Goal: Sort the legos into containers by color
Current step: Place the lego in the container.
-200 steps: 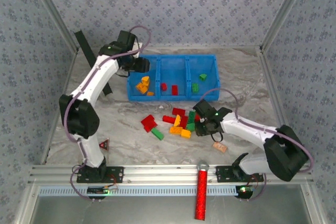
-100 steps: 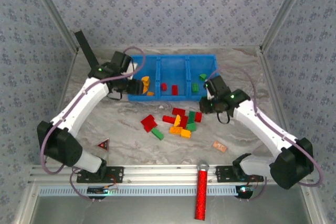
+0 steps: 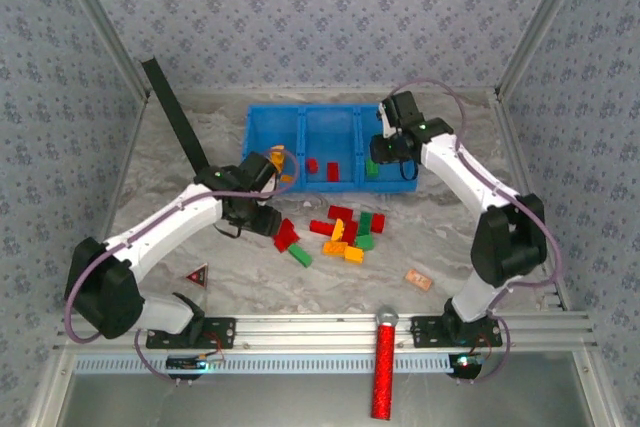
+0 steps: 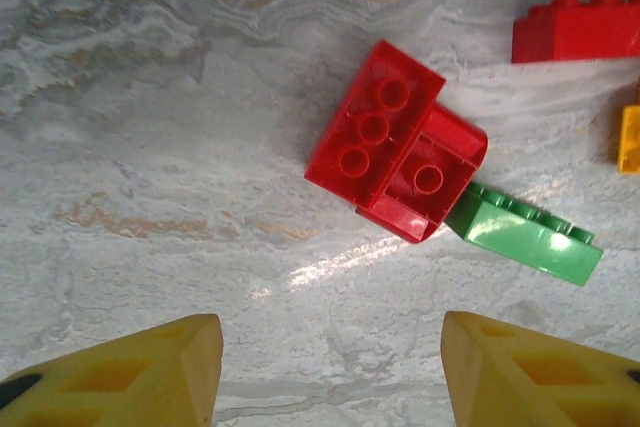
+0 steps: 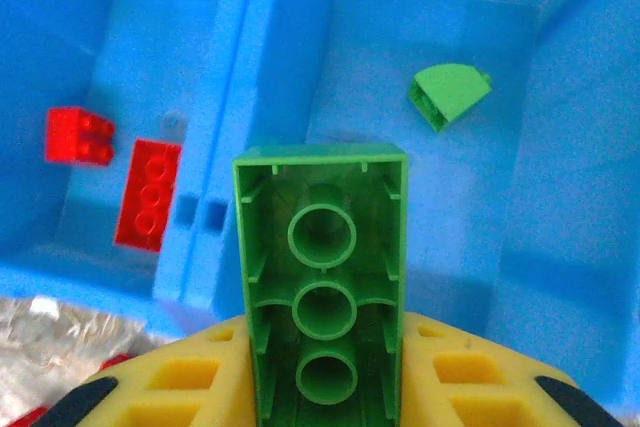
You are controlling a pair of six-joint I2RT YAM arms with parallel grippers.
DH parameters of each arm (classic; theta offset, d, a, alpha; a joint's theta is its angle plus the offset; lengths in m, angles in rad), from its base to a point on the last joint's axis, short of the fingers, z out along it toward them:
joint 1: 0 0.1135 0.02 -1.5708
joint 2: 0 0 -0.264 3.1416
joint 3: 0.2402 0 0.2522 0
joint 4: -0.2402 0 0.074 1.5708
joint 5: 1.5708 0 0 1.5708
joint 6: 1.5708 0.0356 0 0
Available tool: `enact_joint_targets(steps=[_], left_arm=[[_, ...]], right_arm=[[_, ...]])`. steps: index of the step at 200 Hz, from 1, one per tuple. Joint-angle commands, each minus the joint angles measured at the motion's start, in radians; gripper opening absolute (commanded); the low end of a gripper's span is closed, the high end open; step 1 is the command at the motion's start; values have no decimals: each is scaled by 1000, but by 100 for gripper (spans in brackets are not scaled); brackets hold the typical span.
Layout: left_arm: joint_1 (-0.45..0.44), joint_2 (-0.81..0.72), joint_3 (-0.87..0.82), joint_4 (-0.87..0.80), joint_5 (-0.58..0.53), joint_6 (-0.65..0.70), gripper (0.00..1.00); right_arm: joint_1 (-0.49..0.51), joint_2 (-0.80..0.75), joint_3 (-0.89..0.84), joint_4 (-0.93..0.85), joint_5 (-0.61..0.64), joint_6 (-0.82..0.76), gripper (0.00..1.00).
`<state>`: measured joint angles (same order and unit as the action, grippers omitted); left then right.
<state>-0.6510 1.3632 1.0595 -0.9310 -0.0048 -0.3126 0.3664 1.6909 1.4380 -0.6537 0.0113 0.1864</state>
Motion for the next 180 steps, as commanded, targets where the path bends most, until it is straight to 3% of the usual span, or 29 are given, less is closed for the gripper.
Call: enact_joint_targets(steps=[1,97,180], left_arm=[[-18,9,-12,41,4,-32,60],[-142,70,-66,107,55,-222,60],[-176,125,-93,169,81,-308,60]], right_arm=[[-14,67,60,24,-34,5,33],[-47,213,98,30,-30,36,38],[-49,227,84,48,-57,33,50]])
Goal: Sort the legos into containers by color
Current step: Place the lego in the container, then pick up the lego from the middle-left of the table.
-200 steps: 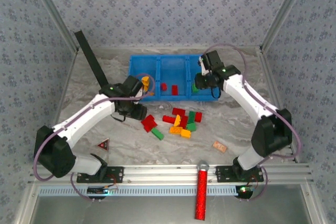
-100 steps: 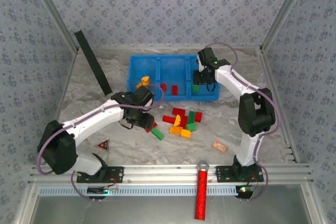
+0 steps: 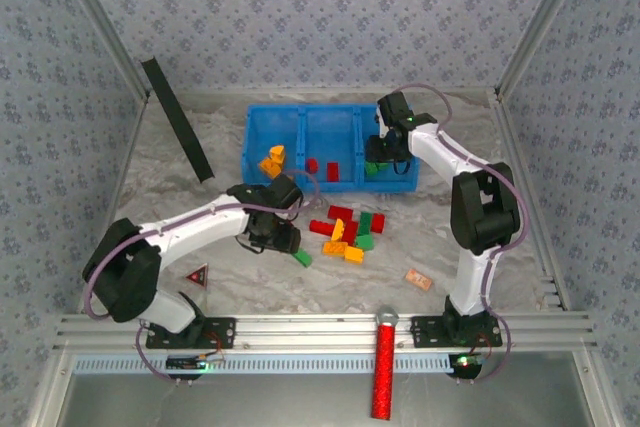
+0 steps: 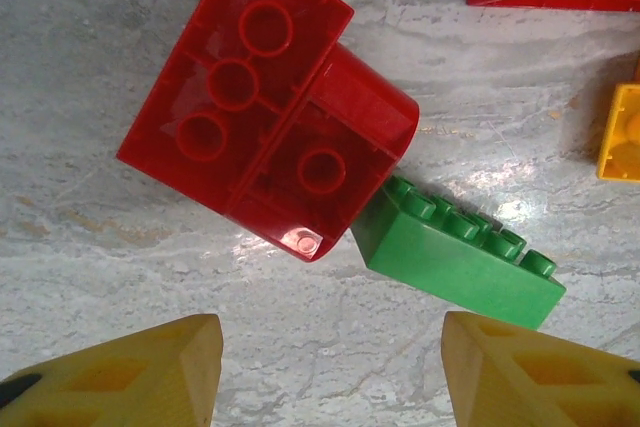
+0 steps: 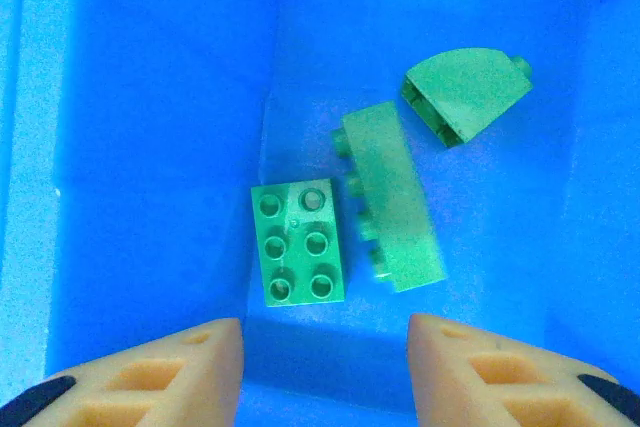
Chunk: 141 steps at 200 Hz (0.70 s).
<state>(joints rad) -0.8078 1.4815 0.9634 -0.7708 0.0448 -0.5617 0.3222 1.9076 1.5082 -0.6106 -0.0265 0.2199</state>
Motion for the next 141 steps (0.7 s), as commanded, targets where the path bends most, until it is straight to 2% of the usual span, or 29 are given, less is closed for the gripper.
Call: enact_joint_targets(steps=[1,55,89,111,141], left_arm=[[-20,7,5,9,32,-61,60],[-59,11,14,14,96,-270,61],[-94,13,45,21,94,-370,60],[-124,35,107,-5,57,-312,61],[-161,117,230,-71,-18,-113,61]], right_arm=[[-5,11,15,5,-19,-1,50],[-5,-7,-4,37,-10,-1,50],[-1,-50,-36,45,2,-8,51],[2,-86,-66,46,4,-16,51],[5,-149,-133,63,-3,-10,51]])
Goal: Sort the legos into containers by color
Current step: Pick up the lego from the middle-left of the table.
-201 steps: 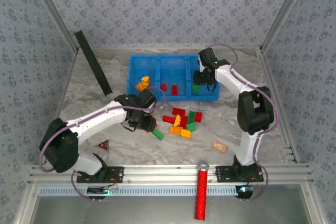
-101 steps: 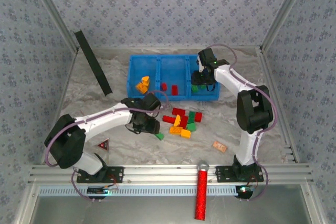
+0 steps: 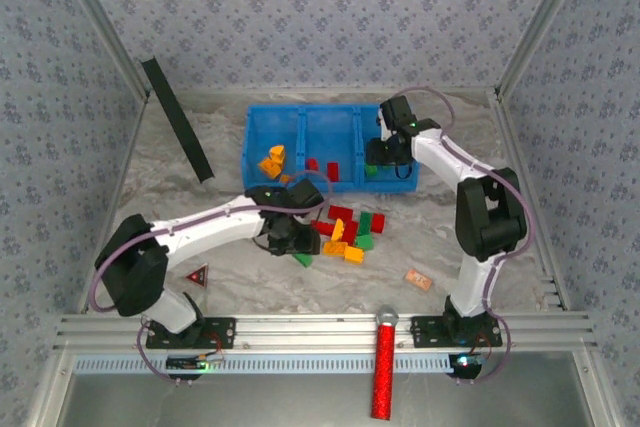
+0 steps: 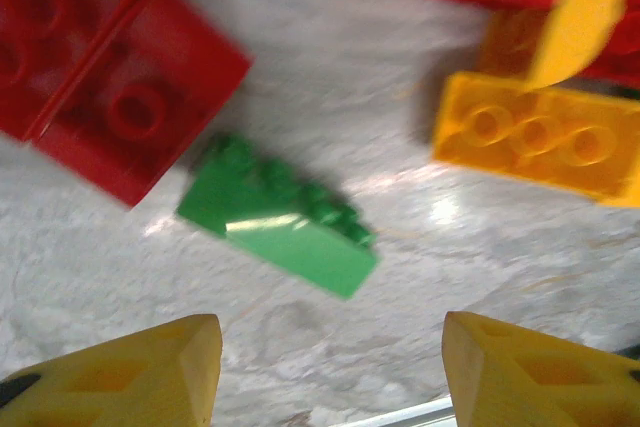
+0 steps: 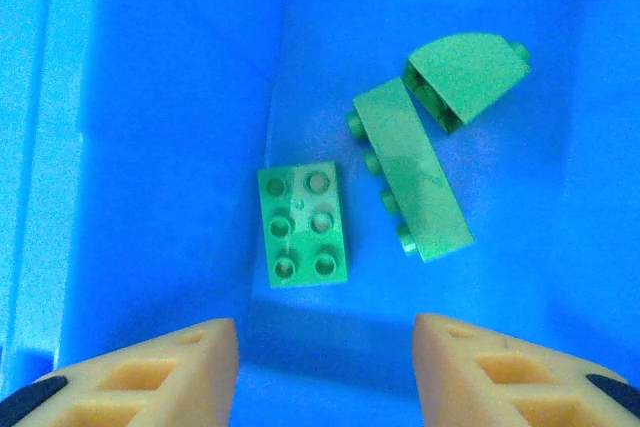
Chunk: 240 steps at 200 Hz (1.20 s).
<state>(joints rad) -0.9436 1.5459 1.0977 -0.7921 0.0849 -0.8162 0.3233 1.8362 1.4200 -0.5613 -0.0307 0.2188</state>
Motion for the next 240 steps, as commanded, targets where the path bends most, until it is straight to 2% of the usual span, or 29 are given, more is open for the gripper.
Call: enact_joint_targets(steps=[1,47,73,105,155,240], left_arm=[[-27,56,99,-50,-57,147,61],[-46,185,227,-25,-16,351,61],[-73,245,244,1,-45,476,61],[-94,298,257,16,-30,591,61],[-100,331,248,89,-7,671,62],[-100,376,223,97,101,767,64]], right_arm=[[4,-79,-47,14,1,-9,51],[25,-227,-167,11,1,1,54],[44,-341,-258,-5,10,4,56],[58,-459,-320,-55,41,23,57],[61,-602,-398,-101,62,63,58],[56,-669,-439,-147,94,83,58]])
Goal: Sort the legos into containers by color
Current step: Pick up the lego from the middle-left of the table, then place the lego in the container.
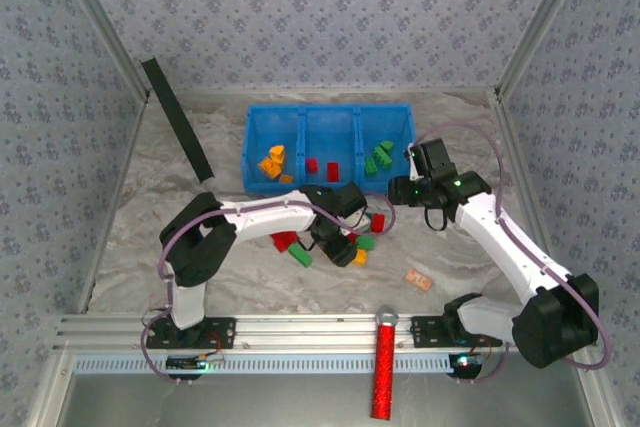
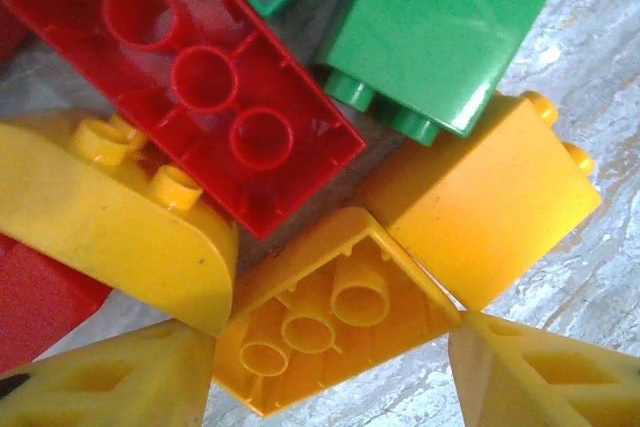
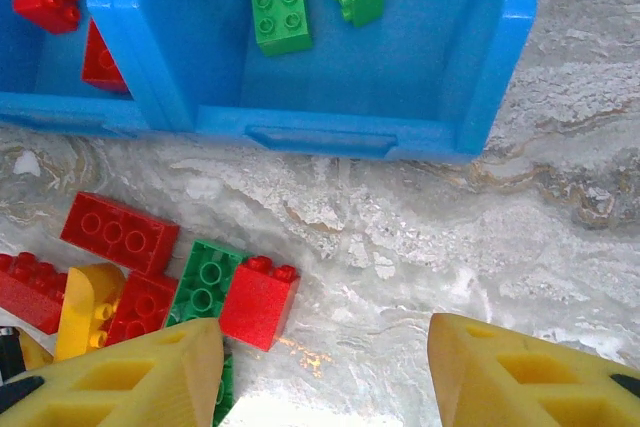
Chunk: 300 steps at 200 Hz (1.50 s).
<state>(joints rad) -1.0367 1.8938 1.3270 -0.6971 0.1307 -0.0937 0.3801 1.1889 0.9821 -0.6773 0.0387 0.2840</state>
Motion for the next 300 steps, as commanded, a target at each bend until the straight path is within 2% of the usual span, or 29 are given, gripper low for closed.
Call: enact_joint_targets(steps=[1,42,113,147,181,220,269,300], left_arm=[[-6,28,-6,1,56,45,64],[-6,16,-63,6,95,31,64],[-6,28,-64,68,39,-31,66],[-7,50,-39,57,-34,-101,58],[-7,46,-41,42,-69,-138,42],[30,-52,-54,27,-101,-184,28],[132,-270,-47,-41,-101,-193,26],[244,-407,-25,-74,-65,-191,28]], right_arm=[[-1,-22,-1,-31,24,18,58],[-9,-22,8,-40,24,11,59],[-9,-16,15,-36,22,10,59],[-9,-37,13,-52,31,16,59],[12,-70,7,-76,-8,8,58],[66,-112,-18,-127,9,24,58],[174,-126,-64,-102,-3,69,58],[251,-99,-79,-49,-34,50,59]])
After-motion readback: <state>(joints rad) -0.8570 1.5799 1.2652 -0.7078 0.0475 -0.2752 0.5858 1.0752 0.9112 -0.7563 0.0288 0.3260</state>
